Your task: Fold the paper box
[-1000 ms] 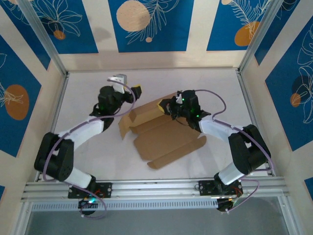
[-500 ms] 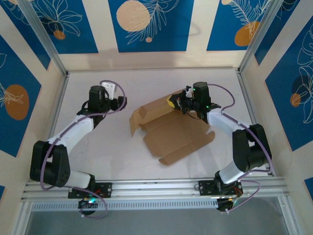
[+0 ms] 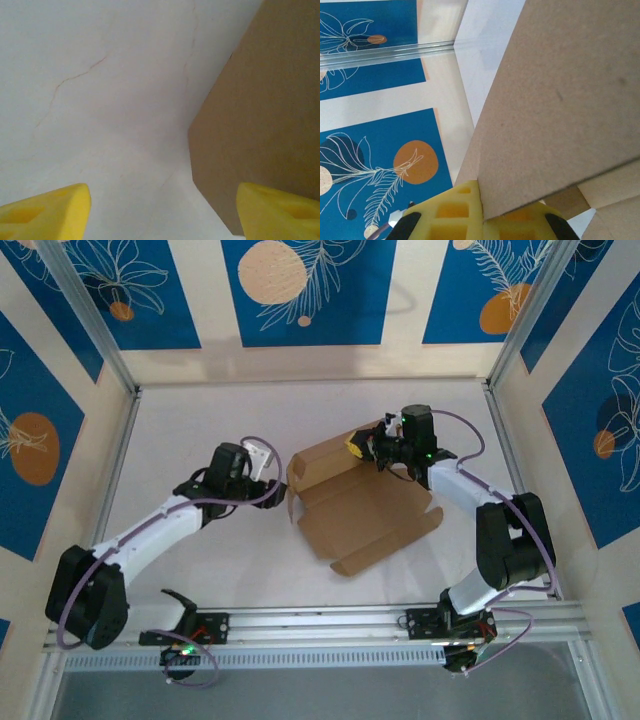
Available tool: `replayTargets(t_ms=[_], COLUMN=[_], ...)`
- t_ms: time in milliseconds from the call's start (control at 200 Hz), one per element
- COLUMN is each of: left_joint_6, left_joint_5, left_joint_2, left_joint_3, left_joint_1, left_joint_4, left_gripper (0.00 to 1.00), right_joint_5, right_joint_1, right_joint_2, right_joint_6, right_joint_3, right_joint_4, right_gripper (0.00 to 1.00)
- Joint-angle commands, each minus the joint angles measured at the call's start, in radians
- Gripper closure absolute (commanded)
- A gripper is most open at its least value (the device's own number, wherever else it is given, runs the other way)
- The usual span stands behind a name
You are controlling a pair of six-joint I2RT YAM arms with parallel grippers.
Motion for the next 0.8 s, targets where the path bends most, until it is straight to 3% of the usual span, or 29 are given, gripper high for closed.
replayTargets(t_ms=[0,255,540,790], left_joint_6=[0.018,0.109,0.120,0.093], left_joint_5=[-0.038,-0.083,0.159,0.180], left_joint_2=[-0.055,0.039,0.053,0.096], left_joint_3=[-0.040,-0.024,-0.016,-0.007], left_joint_1=[-0.011,-0.013,-0.022,-0.040], left_joint_4=[-0.027,0.114,0.221,0.281], left_gripper=[0.21,0.20,0.20,0.20], right_joint_5=[-0.041,-0.079,-0.087,-0.078], right_joint_1=[-0.012,-0.005,0.000,0.026], right_joint_2=[0.011,0.034,0.042,0.059], right_joint_6=[0.014,0.040,0.027,0.046], right_joint_3=[0.033,0.040,0.045,0.039], right_joint_4=[0.008,0.060,0.039,0.065], right_gripper=[1.00,1.00,1.00,1.00])
